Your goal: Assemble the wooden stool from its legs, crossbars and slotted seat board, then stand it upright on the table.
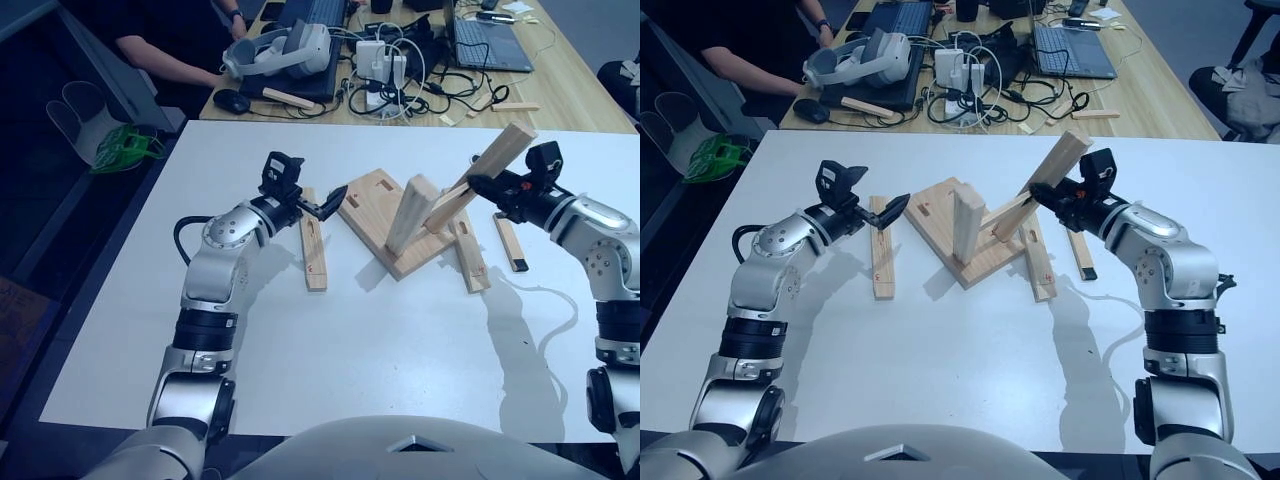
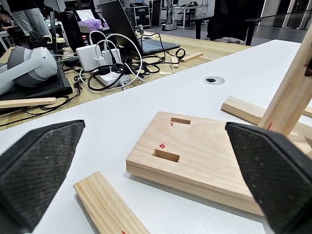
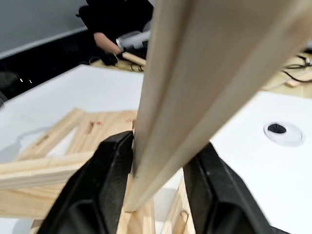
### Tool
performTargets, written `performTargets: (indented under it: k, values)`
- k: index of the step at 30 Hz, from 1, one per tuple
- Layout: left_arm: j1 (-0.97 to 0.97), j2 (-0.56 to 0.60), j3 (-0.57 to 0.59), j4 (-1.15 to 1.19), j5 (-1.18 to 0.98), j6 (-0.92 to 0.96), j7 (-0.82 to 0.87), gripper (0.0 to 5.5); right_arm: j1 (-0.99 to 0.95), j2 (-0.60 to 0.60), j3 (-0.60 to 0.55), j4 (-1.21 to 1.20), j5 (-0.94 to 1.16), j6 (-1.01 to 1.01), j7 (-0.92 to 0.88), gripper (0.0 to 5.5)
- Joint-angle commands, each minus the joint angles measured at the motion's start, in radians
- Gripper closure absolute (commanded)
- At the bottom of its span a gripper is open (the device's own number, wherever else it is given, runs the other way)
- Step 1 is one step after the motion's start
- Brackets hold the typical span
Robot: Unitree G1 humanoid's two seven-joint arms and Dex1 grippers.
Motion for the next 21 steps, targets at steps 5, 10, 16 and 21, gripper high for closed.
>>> performTargets:
  k: [5,10,16,21]
  values:
    - [0.003,-0.003,0.001,-0.016,0.017,-0.011,0.013,0.10,0.004,0.005,0.116,0.005,-0.132,0.073,-0.024,2.38]
    - [0.010,-0.002,0.005,-0.026,0.017,-0.008,0.017,0.10,-0.044,0.158,-0.120,-0.076,0.067,0.011,-0.066,1.74]
    - [0.007,-0.008,0.021,-0.041,0.013,-0.017,0.027,0.10,-0.166,0.230,-0.266,-0.139,0.147,-0.044,-0.180,1.74]
    - [-0.044,-0.084,0.153,-0.019,-0.014,-0.074,0.192,0.10,-0.277,0.196,-0.216,-0.282,0.168,0.013,-0.200,1.74]
